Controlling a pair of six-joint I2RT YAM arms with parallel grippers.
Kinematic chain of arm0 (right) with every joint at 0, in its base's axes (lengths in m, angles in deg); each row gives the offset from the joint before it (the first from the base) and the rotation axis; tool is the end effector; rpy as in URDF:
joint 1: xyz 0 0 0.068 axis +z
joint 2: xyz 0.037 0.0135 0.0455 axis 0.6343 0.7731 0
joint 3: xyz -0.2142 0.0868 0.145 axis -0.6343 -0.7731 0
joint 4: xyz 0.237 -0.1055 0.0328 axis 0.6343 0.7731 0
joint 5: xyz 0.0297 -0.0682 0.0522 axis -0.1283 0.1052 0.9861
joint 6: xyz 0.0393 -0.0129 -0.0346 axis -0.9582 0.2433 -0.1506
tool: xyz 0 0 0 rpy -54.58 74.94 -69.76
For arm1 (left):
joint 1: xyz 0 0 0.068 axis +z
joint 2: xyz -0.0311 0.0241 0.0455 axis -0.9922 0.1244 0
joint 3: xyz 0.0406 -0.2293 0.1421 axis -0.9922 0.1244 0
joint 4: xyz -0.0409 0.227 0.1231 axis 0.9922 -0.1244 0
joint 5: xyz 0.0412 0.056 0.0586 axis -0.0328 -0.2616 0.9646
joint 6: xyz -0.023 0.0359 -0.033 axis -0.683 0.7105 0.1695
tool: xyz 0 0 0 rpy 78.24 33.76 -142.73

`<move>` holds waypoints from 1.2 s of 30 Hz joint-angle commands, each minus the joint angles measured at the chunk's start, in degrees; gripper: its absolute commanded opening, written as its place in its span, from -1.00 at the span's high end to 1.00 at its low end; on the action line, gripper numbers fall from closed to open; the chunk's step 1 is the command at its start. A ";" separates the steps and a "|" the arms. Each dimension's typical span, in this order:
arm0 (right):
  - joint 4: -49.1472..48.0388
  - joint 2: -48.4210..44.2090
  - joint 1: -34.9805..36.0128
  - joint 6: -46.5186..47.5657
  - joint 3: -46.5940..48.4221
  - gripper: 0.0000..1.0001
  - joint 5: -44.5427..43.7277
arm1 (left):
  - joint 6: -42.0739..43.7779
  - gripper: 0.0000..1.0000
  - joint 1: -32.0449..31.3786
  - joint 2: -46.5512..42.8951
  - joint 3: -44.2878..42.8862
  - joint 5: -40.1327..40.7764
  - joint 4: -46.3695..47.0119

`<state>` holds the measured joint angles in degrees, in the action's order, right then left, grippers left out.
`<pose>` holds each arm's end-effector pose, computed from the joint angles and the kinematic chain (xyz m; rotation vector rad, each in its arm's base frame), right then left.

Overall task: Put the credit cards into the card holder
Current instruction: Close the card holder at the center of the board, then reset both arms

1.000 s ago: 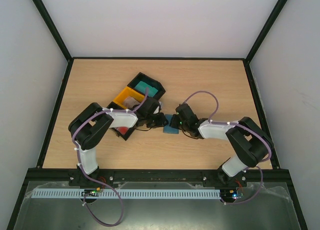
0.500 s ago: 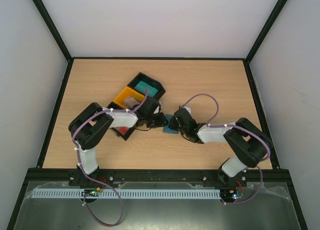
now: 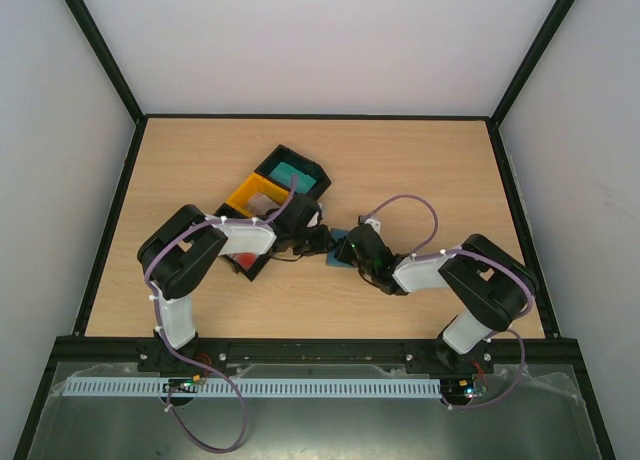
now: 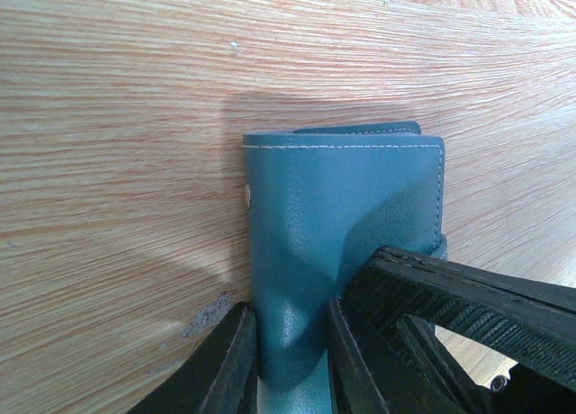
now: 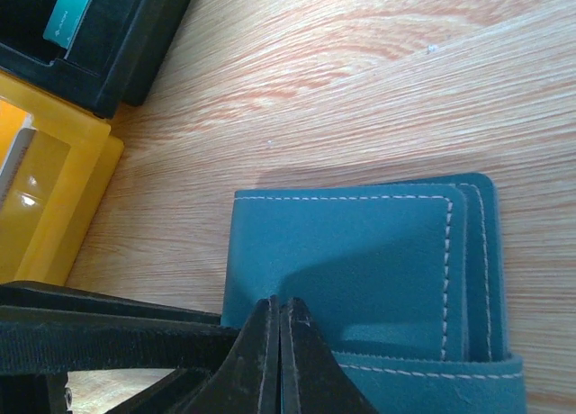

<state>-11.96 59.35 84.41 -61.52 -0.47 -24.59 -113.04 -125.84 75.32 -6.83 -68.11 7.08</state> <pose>0.1923 0.1928 0.1096 0.1688 2.4022 0.8852 0.2639 -0.2612 0.1273 0.1095 2.6168 -1.0331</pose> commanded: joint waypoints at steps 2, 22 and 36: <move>25.83 2.01 2.48 -2.05 -2.71 0.96 5.98 | 0.27 0.48 0.18 3.56 1.09 2.90 -4.67; 51.72 -13.96 -0.57 9.19 31.06 -0.09 -14.00 | 6.03 -0.37 9.27 -31.51 5.48 10.14 -17.29; 59.27 -52.43 -1.29 16.53 27.53 -0.96 -36.52 | 11.16 -0.99 9.24 -67.18 1.34 39.53 -32.00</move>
<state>42.77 13.75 83.29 -47.09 28.17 -52.46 -104.21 -116.90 12.04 -3.20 -37.05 -20.11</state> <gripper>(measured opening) 0.981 0.998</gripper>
